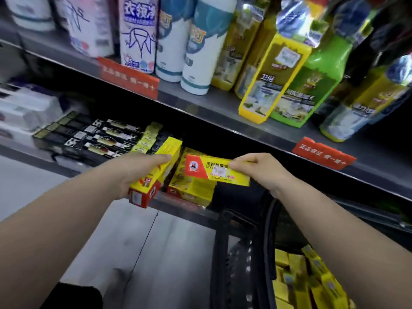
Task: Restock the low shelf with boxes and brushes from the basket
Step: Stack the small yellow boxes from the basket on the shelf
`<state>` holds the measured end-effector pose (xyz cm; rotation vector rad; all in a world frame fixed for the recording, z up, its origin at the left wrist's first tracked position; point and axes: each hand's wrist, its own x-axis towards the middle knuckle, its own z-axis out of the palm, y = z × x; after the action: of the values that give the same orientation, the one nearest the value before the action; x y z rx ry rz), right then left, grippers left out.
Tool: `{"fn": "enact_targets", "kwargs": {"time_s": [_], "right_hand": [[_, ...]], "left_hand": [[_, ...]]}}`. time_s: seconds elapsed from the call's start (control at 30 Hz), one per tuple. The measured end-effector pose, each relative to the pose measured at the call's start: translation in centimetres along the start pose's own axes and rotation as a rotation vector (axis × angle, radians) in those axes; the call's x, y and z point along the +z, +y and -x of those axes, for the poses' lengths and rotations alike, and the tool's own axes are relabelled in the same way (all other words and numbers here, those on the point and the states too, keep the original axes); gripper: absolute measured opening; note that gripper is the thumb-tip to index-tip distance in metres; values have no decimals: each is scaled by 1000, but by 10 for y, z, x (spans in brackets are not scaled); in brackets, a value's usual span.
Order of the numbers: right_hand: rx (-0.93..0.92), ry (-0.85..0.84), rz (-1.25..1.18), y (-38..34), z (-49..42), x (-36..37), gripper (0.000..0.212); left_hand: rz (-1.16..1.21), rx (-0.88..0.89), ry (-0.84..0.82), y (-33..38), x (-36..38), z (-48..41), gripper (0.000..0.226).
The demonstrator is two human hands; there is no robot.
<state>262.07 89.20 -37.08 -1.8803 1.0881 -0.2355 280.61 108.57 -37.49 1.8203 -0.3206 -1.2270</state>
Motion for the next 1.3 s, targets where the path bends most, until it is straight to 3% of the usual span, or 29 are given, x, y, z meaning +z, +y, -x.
{"fn": "enact_targets", "kwargs": {"time_s": [0.13, 0.3, 0.43, 0.63, 0.77, 0.93, 1.03, 1.2, 1.3], "right_hand": [[-25, -98, 377, 9, -36, 16, 35], [-21, -129, 699, 22, -78, 34, 36], [13, -121, 787, 27, -119, 44, 34], [40, -4, 633, 42, -198, 60, 58], [0, -12, 512, 60, -226, 71, 23], [39, -123, 419, 82, -245, 82, 19], [93, -225, 583, 93, -249, 85, 45], [163, -353, 930, 80, -241, 87, 62], [87, -389, 1092, 40, -219, 85, 77]], "left_hand": [[-44, -10, -15, -2, -6, -8, 95], [-73, 3, 52, -4, -8, -28, 82], [-134, 54, 96, -5, -2, -43, 80], [-242, 36, 90, -9, 1, -56, 74], [-274, 45, 117, -6, -3, -67, 65], [-307, 8, 95, -4, 2, -82, 59], [-319, 28, 86, -3, 5, -88, 49], [-353, 44, 82, -2, 11, -93, 59], [-384, 42, 83, -3, 13, -92, 67]]}}
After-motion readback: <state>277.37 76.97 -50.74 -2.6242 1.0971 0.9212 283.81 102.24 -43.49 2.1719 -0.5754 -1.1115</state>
